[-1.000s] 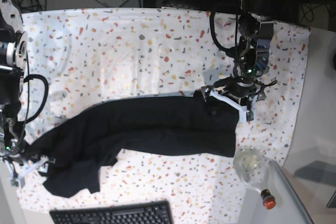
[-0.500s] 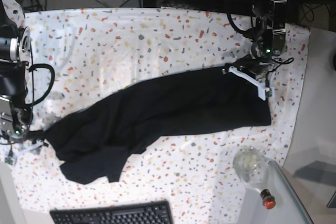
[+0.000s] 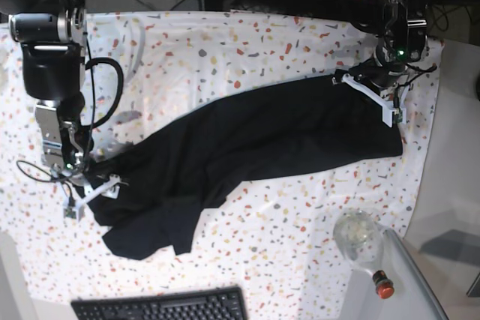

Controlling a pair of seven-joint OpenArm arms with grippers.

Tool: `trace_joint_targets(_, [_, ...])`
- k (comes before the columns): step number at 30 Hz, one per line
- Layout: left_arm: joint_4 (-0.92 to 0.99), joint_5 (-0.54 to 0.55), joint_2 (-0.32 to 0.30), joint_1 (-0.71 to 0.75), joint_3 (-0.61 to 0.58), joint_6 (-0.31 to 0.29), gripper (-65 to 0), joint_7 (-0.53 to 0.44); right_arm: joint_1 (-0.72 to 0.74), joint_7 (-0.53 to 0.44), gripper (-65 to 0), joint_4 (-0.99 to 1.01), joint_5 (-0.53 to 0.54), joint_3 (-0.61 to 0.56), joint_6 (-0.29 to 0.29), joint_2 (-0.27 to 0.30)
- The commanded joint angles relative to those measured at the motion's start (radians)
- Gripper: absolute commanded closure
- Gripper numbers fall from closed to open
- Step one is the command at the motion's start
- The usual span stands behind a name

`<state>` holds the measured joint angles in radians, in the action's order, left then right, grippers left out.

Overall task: Layout the t-shirt on the table in an organized manner, then fold the t-shirt properly
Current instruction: 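Grasp the shirt ends with both grippers and pull them outward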

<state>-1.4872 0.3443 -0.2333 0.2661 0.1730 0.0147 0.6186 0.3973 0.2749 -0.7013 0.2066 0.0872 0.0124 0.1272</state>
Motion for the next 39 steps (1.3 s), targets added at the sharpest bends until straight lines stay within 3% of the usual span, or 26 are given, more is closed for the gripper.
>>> trace_joint_targets(1, [-0.02,0.002,-0.01,-0.006,0.0,-0.003,0.0,-0.015,0.036,-0.03,-46.5,0.016,0.001,0.003,0.001,0.012])
trace_joint_targets(3, [-0.02,0.002,-0.01,-0.008,0.0,-0.003,0.0,-0.015,0.042,-0.067,-44.9,0.056,0.001,0.003,0.001,0.012])
trace_joint_targets(5, [-0.02,0.002,-0.01,-0.008,0.0,-0.003,0.0,-0.015,0.036,-0.084,-36.6,0.068,0.001,0.004,0.001,0.012])
trace_joint_targets(9, [-0.022,0.002,-0.011,-0.008,0.003,-0.003,0.0,-0.01,-0.027,-0.084,-5.1,0.018,0.003,0.009,0.01,0.012])
trace_joint_targets(10, [-0.023,0.002,-0.011,-0.006,0.003,-0.003,0.0,-0.01,-0.053,-0.075,0.0,-0.018,0.003,0.01,0.01,0.012])
trace_joint_targets(12, [-0.053,0.002,-0.011,-0.001,0.003,-0.003,0.0,-0.009,-0.122,-0.016,0.0,-0.146,0.004,0.015,0.004,0.012])
trace_joint_targets(17, [-0.192,0.003,-0.018,0.081,0.021,-0.003,0.0,0.004,-0.358,0.252,0.0,-0.634,0.006,0.093,0.002,0.002])
trace_joint_targets(21, [-0.32,0.003,-0.007,0.098,0.109,-0.003,0.0,0.148,-0.473,0.438,0.0,-0.929,0.006,0.099,0.002,0.004])
trace_joint_targets(25, [-0.405,0.023,0.005,0.009,0.181,-0.003,0.0,0.26,-0.426,0.6,0.0,-1.049,0.003,0.093,0.002,0.01])
trace_joint_targets(29, [-0.333,0.058,0.012,-0.187,0.205,-0.003,0.0,0.389,-0.243,0.709,0.0,-0.964,0.001,0.092,0.002,0.013])
trace_joint_targets(33, [-0.097,0.052,0.036,-0.364,0.205,-0.003,0.0,0.395,-0.001,0.694,0.0,-0.631,0.0,0.044,0.002,0.032])
trace_joint_targets(35, [0.047,0.052,0.039,-0.443,0.207,-0.002,0.0,0.381,0.113,0.633,0.0,-0.429,0.0,-0.013,0.002,0.032])
trace_joint_targets(39, [0.28,0.052,0.039,-0.538,0.207,-0.002,0.0,0.241,0.3,0.399,0.0,-0.044,0.0,-0.112,0.002,0.039])
